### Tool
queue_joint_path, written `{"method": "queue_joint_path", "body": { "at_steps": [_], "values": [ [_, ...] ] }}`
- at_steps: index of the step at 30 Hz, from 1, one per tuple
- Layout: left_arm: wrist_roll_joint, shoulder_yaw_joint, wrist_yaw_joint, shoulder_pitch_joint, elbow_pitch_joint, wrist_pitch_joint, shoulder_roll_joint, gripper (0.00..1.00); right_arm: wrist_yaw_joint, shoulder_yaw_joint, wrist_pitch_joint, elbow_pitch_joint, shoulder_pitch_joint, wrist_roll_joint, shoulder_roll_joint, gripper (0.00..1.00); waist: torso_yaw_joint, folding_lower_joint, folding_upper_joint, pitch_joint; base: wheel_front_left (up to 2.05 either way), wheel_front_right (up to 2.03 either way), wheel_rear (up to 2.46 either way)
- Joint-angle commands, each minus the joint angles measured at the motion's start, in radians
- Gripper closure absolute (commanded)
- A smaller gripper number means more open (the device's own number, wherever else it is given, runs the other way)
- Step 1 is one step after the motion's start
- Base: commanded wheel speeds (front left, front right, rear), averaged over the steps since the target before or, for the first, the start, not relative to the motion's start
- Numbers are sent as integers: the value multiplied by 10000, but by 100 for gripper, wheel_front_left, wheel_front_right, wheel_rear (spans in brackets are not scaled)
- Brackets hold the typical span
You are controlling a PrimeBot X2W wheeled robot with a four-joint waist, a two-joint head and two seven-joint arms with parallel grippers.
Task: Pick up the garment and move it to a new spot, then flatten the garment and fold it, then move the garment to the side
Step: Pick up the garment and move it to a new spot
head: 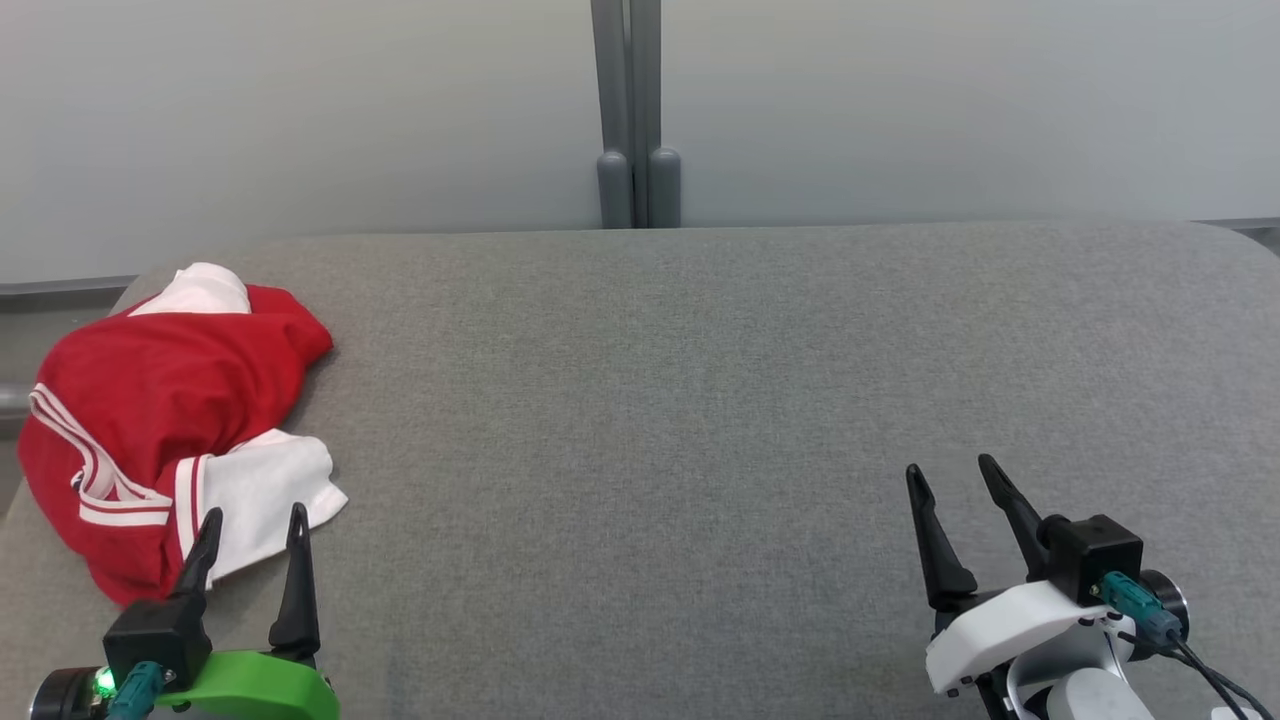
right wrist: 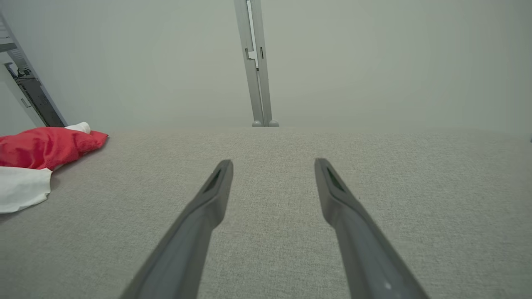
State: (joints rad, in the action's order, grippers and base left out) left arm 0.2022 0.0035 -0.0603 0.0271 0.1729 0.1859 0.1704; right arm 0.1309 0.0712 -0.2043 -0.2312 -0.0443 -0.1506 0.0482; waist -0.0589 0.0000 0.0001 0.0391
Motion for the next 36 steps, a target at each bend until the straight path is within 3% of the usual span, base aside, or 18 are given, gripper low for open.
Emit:
{"method": "queue_joint_path", "body": {
  "at_steps": [1,36],
  "values": [
    [90,46,110,60,31,-21,90,0,-3,73,-75,-42,129,-77,37,0,-253,0,-1,34,0,0,0],
    [355,283,528,549,0,-155,606,0,-3,802,-427,-573,158,-644,41,0,-3707,0,-1,288,0,0,0]
  ]
}}
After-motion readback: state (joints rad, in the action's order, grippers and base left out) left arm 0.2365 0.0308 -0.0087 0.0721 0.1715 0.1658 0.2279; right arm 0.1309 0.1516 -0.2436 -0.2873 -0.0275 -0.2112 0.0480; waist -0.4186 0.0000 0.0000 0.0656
